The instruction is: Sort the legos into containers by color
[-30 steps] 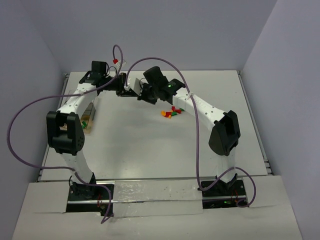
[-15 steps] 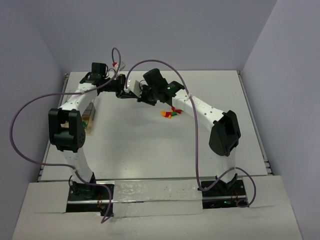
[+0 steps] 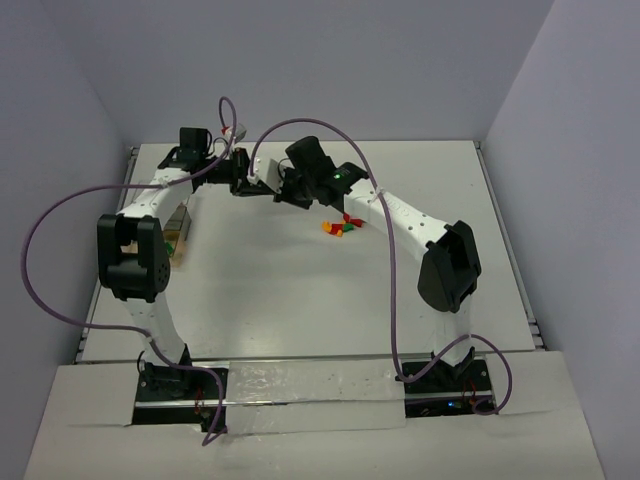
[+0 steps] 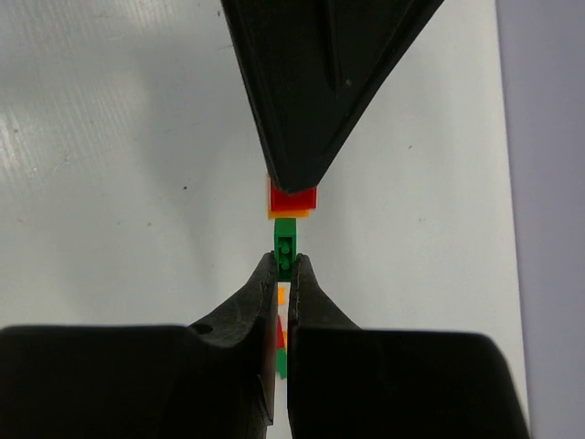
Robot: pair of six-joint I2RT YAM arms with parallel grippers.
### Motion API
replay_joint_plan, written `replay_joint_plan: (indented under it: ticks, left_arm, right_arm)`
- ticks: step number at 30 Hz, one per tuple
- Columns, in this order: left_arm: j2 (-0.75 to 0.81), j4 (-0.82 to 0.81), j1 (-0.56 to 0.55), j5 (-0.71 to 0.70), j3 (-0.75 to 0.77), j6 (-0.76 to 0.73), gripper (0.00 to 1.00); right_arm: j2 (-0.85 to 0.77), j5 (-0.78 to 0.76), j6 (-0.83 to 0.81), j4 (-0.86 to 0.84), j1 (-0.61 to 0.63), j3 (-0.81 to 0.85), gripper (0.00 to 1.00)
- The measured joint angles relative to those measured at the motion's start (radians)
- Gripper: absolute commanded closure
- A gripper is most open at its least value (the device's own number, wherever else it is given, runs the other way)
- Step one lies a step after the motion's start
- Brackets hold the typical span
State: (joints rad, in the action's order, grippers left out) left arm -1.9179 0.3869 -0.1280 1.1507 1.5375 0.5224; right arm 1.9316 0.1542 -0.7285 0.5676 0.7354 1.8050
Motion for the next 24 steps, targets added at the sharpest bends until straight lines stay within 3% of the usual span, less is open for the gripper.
replay_joint_plan:
  ticks: [10,17,24]
  left_arm:
    - [0.026,0.072,-0.002,-0.151,-0.009,-0.118,1.0]
    - [0.069,0.049,0.007,-0.191,-0.07,-0.132,1.0]
    - [0.156,0.034,0.053,-0.206,-0.135,-0.154,1.0]
  right_arm:
    - [0.0,0.098,0.045,0.067,-0.041,0.0,1.0]
    - [0.0,0.252,0.121,0.091,-0.111,0.009,1.0]
    - [0.0,0.284,0.152,0.08,-0.132,0.001,1.0]
